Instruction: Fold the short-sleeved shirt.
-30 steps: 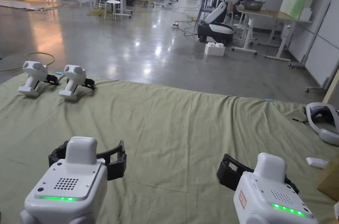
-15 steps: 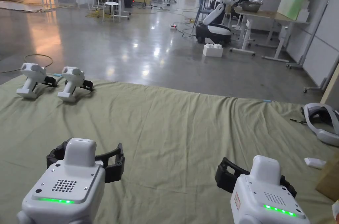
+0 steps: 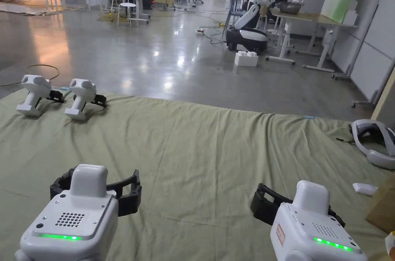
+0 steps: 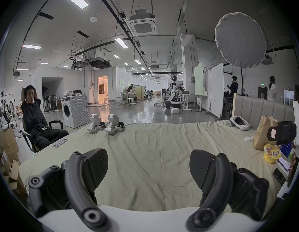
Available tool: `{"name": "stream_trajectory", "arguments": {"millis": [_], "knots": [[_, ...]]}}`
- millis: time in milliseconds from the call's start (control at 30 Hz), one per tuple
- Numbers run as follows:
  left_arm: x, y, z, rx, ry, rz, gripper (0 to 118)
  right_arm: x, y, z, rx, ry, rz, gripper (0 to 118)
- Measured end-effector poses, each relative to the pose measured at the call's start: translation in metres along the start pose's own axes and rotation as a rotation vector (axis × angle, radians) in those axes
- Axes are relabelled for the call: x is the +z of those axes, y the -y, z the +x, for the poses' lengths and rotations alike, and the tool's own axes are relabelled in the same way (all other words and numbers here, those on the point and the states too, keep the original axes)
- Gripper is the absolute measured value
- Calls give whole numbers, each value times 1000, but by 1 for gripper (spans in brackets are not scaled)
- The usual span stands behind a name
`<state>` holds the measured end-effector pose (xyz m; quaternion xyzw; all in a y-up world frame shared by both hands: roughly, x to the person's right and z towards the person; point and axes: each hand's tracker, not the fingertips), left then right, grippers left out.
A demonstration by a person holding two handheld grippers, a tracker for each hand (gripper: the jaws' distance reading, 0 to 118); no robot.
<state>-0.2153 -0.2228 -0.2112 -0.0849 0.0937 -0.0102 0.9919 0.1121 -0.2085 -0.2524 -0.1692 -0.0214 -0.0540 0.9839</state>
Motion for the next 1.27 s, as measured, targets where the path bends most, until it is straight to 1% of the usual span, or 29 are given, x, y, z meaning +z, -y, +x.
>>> {"name": "stream_trajectory", "arguments": {"millis": [67, 167, 367, 567, 667, 800, 967, 1267], "knots": [[0, 0, 0, 0, 3, 0, 107, 0, -3, 1, -15, -19, -28, 112], [-1, 0, 0, 8, 1, 3, 107, -1, -5, 2, -32, -18, -27, 113], [-2, -1, -5, 39, -1, 9, 108, -7, -3, 0, 20, 18, -49, 113], [-2, -2, -4, 8, -12, 35, 109, -13, -1, 6, -9, 1, -76, 113], [-3, -2, -3, -3, -7, 36, 109, -18, 1, 7, -6, -4, -71, 113], [-5, -2, -2, -9, -4, 31, 109, -17, 5, 5, 34, 17, -26, 113], [-5, -1, -1, -2, 1, 27, 109, -15, 9, 7, 61, -1, 20, 113], [-5, 0, 1, -10, 14, 21, 109, -13, 11, 10, 61, -12, 56, 114]]}}
